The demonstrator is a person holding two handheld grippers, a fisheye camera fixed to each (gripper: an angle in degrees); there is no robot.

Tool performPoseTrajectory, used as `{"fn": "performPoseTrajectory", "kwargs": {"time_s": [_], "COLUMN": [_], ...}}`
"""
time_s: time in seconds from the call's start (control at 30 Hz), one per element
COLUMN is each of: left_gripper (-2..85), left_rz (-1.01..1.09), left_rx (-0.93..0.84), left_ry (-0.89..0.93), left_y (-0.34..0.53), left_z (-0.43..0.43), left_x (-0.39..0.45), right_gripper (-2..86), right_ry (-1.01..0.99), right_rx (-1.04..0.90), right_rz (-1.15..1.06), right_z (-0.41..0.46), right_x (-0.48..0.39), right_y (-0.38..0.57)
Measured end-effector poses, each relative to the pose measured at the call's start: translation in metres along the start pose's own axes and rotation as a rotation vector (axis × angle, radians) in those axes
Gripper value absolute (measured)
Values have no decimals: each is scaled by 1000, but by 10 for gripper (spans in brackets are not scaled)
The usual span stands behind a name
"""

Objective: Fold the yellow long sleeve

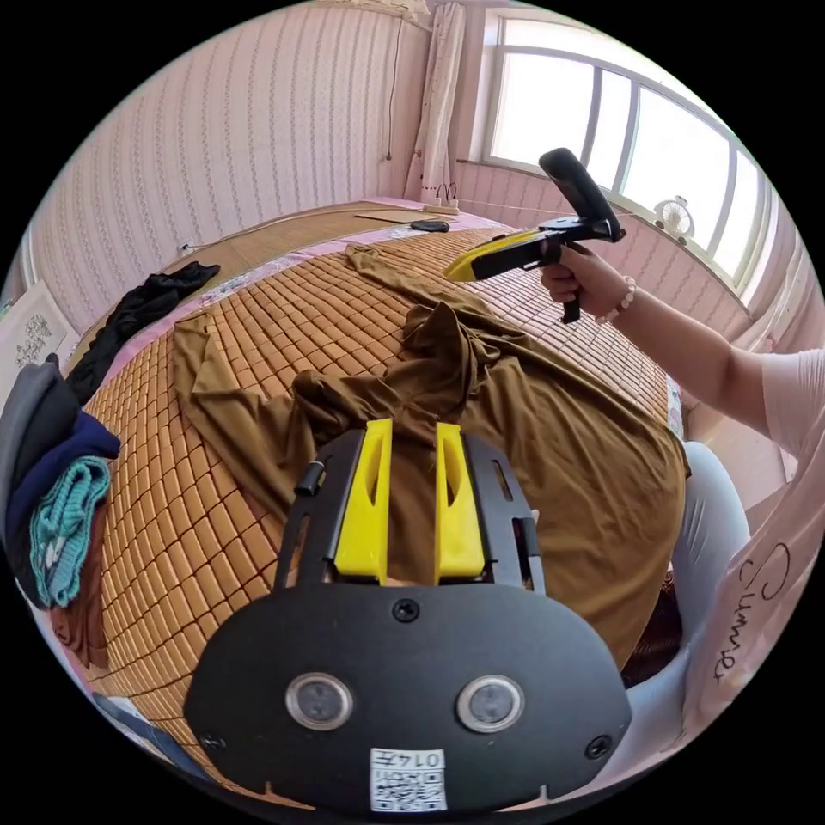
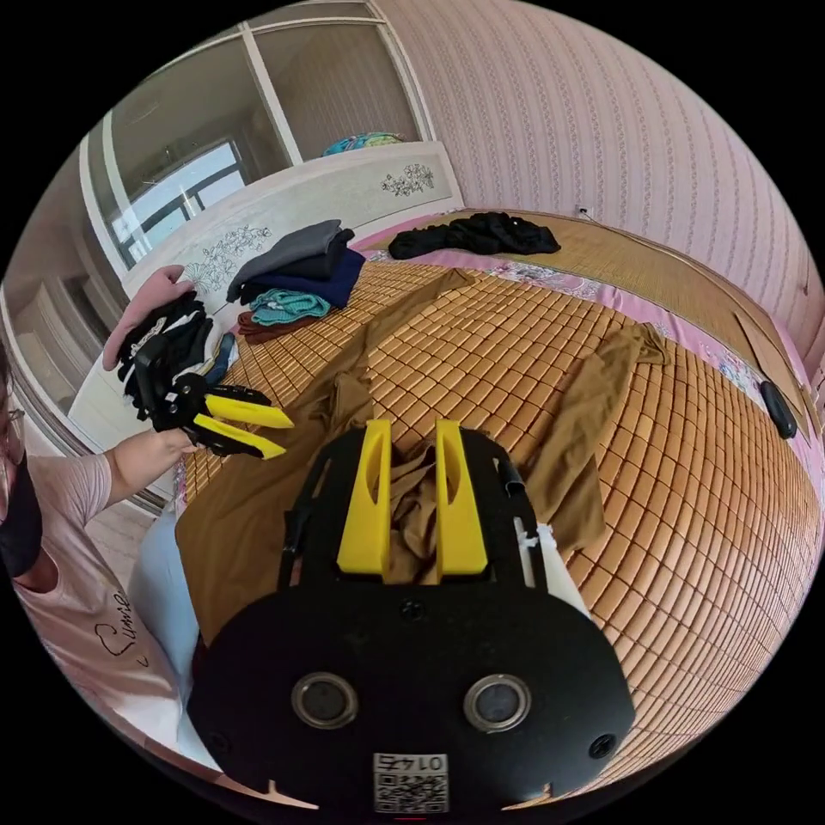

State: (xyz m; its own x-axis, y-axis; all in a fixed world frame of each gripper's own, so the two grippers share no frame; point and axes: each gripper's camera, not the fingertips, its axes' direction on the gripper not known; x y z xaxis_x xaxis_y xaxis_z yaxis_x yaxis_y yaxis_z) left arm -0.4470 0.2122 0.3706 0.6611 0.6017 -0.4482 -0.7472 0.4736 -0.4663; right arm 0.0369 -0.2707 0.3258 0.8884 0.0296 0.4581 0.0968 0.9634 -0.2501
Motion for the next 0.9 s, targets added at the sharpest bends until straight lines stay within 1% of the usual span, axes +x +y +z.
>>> {"fn": "performPoseTrajectory", "kwargs": {"time_s": [0.03,0.1,0.13,0.17,0.2,0.27,0.3,0.43,0.57,0.63,0.67,0.73,0.9], "left_gripper": [94,90,73,64,35,9,2,-8,-9,-9,-9,-9,-6], "left_rz": [-12,-30,-34,-30,-36,-54,-98,-268,-350,-470,-504,-637,-710], "left_rx": [-47,-111,-166,-194,-228,-240,-267,-262,-265,-261,-258,-238,-295], "left_ry": [15,49,35,16,-23,-24,-20,63,32,36,41,67,29], "left_y": [-9,-21,-29,-33,-40,-50,-57,-85,-117,-132,-134,-141,-152], "left_z": [15,34,45,51,60,66,67,46,35,37,39,50,103], "left_x": [-3,-4,-3,-2,-3,-9,-16,-47,-78,-105,-113,-141,-181], "right_gripper": [97,89,80,52,11,0,-3,-7,-7,-7,-7,-6,1], "right_ry": [4,17,20,17,-13,-46,-57,-77,-149,-147,-143,-123,18], "right_rx": [-8,-99,-130,-191,-242,-257,-244,-216,-187,-180,-193,-222,-296], "right_rz": [16,84,98,122,143,214,246,297,331,347,371,412,515], "right_z": [6,29,35,46,55,54,46,14,-6,-7,-5,4,46], "right_x": [4,18,21,27,34,43,46,50,68,75,81,91,120], "right_y": [-3,-5,-5,-4,-2,-2,-4,-20,-59,-78,-89,-104,-128]}}
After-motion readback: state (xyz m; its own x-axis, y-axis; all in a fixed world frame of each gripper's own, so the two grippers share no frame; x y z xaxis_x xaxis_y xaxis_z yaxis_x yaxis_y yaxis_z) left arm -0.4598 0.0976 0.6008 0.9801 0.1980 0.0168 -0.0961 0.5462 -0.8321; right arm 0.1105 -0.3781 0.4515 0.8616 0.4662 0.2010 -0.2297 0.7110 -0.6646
